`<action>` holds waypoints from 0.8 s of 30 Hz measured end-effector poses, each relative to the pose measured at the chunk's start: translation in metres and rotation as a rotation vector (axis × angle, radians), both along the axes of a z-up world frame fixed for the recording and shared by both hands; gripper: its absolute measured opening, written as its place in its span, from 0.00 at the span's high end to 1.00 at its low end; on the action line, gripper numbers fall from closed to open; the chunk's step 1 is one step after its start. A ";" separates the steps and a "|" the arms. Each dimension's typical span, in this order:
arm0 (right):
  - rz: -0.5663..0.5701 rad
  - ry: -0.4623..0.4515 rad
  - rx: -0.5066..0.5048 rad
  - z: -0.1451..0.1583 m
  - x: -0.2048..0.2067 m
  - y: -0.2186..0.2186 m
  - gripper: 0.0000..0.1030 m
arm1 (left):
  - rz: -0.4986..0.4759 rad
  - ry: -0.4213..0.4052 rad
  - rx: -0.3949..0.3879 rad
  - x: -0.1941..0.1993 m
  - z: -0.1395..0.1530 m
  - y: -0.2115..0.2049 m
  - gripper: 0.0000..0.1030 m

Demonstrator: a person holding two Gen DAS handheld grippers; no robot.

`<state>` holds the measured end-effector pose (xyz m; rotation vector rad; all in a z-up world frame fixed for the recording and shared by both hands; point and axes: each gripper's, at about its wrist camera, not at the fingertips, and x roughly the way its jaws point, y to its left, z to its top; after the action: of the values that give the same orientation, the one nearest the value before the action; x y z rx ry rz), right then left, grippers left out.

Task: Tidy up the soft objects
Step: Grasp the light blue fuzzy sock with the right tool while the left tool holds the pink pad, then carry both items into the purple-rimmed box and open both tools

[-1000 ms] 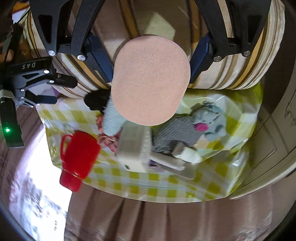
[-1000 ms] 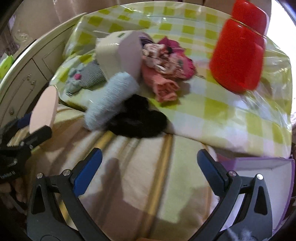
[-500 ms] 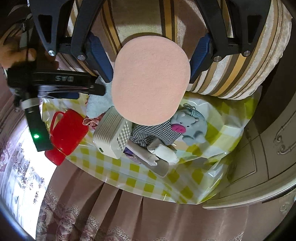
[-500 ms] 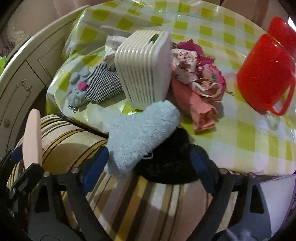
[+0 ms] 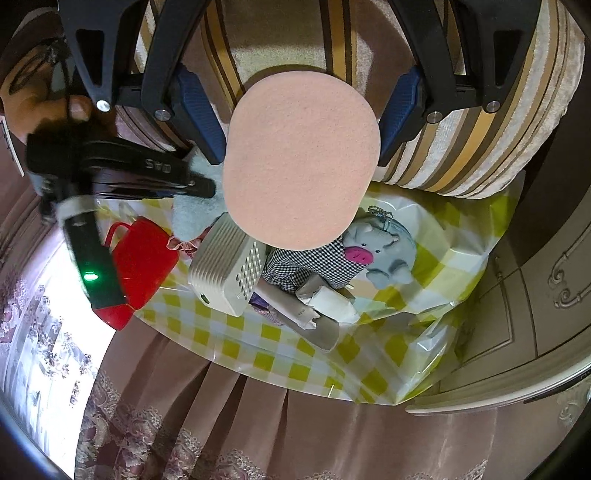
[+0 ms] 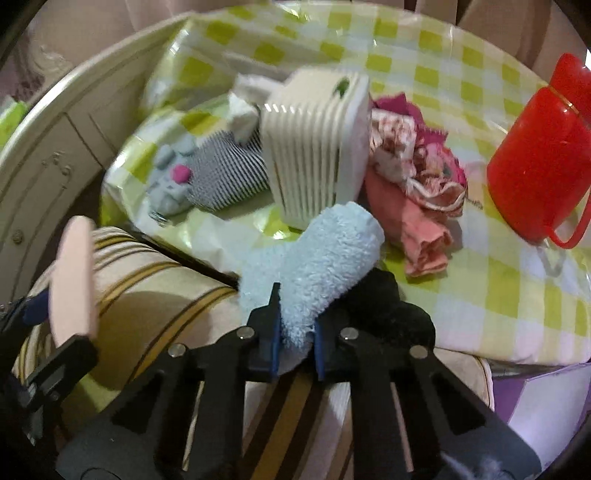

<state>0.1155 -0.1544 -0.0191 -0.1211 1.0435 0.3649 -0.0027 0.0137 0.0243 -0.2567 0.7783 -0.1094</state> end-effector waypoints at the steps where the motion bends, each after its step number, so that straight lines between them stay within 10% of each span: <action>1: 0.005 -0.021 0.015 0.004 -0.004 -0.002 0.84 | 0.002 -0.002 0.001 0.000 0.000 0.000 0.21; 24: -0.119 -0.262 0.182 0.075 -0.100 -0.130 0.85 | -0.187 -0.059 0.061 -0.013 0.028 -0.079 0.21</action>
<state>0.0152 -0.2842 0.0559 0.0553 0.7511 0.3247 -0.0157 -0.0651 0.0525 -0.1223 0.7449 -0.2685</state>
